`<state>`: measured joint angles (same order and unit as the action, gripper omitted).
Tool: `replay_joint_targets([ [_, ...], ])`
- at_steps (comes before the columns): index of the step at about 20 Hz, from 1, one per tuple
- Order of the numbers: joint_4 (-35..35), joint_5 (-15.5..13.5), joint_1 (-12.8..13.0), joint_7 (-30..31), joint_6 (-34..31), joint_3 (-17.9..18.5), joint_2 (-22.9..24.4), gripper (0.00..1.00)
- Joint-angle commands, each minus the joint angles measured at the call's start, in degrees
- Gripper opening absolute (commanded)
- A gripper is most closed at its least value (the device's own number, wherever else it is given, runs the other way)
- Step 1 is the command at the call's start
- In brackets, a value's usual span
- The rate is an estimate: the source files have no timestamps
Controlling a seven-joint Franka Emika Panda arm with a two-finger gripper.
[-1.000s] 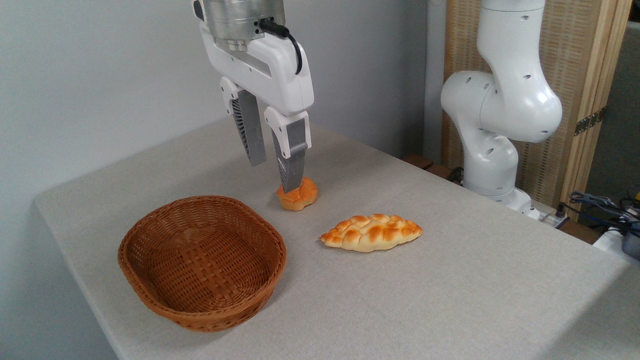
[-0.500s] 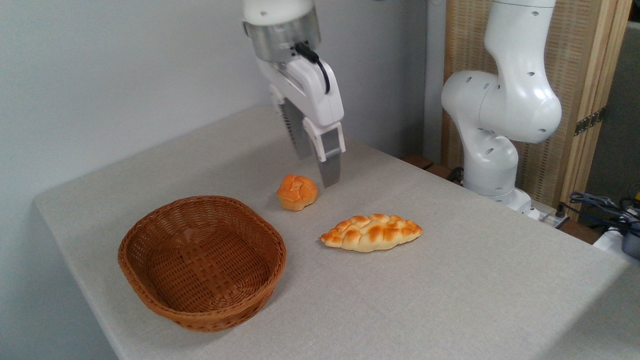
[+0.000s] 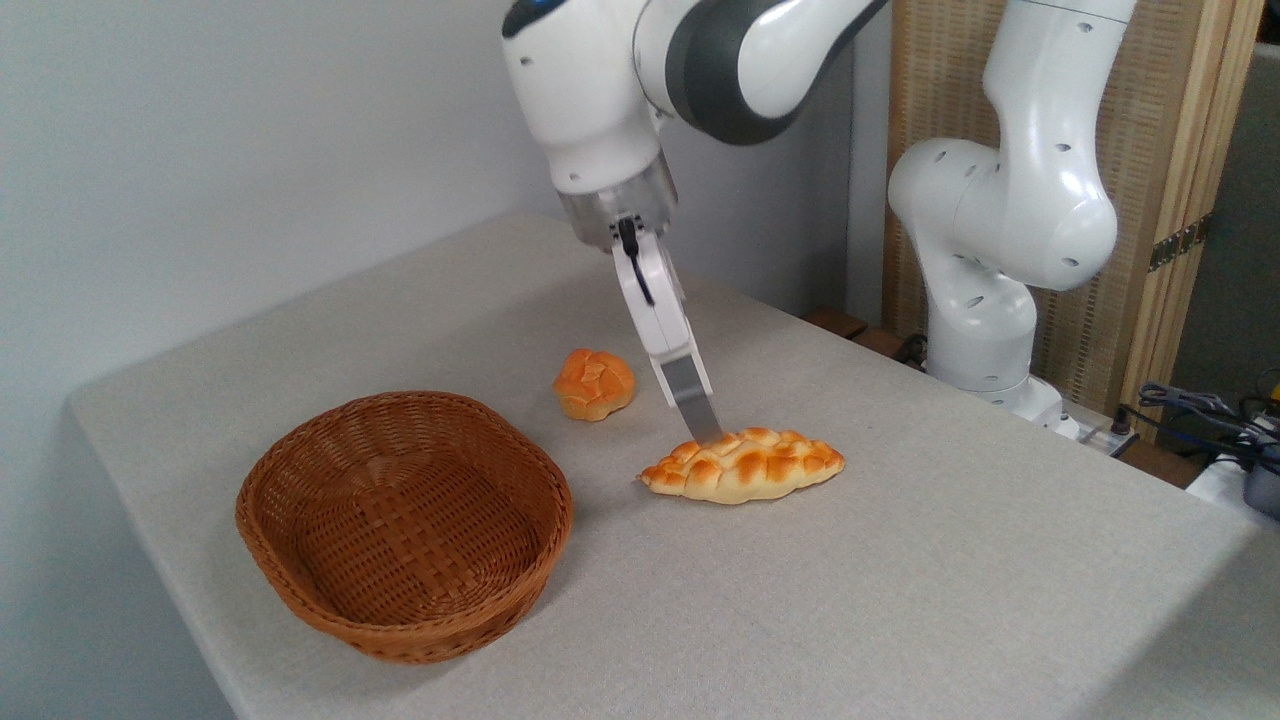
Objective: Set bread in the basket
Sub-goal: 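Lower the gripper onto the croissant roll and close on its middle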
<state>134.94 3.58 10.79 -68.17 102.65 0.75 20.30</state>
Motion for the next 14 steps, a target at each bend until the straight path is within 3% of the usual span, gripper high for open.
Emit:
replay_joint_targets([
  [1,1.8,4.7,0.1,-4.6,1.9,0.2,0.3,1.0],
  [6,7.1,4.9,0.1,-4.6,9.5,0.2,0.0,0.98],
  [9,7.3,4.9,0.1,-4.3,9.5,0.2,-0.4,0.71],
  [10,7.3,4.9,0.1,-4.4,9.4,0.2,-0.5,0.48],
  [11,7.3,4.9,0.1,-4.3,9.4,0.1,-0.5,0.33],
  [14,7.3,4.8,0.0,-4.3,8.9,0.2,-0.5,0.17],
])
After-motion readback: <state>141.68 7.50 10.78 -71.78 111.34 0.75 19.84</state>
